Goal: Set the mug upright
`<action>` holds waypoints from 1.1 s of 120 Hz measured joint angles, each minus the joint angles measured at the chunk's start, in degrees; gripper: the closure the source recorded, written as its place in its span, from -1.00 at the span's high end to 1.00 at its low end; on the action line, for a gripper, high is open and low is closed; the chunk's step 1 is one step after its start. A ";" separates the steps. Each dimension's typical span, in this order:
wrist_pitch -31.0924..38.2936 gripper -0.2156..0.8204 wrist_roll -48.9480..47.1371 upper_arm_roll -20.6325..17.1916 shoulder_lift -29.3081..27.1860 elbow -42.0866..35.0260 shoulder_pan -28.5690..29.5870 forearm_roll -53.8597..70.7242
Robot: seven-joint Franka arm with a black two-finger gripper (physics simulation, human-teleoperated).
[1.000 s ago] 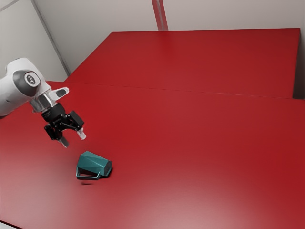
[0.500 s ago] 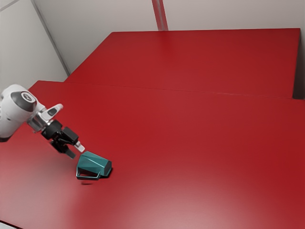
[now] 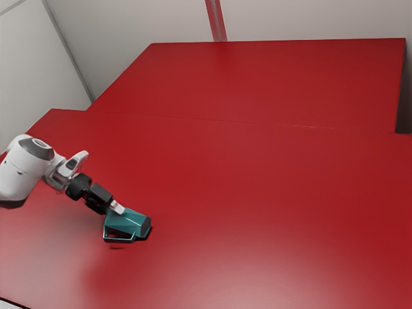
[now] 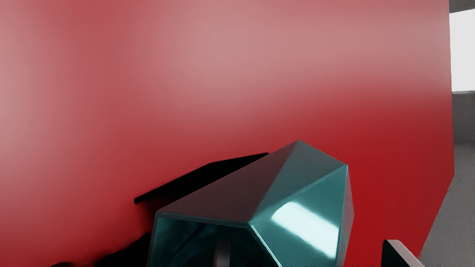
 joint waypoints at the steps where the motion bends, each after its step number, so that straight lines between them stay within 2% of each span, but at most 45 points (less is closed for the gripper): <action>1: -0.09 0.13 0.17 0.00 -0.03 -0.08 0.01 -0.07; 12: -1.01 -0.19 1.88 -0.03 -0.30 -0.47 0.00 -0.67; 21: -1.76 -0.38 3.11 -0.09 -0.48 -0.53 0.00 -0.93; 53: -4.17 -0.78 6.46 -0.56 -2.21 -0.47 0.03 -1.23; 92: -3.52 -0.89 9.28 -2.15 -4.25 -1.14 0.35 -1.66; 115: 1.43 -0.91 9.71 -7.90 -9.11 -1.60 1.38 -0.63; 132: 8.43 -0.91 9.27 -12.81 -10.96 -1.87 0.56 1.10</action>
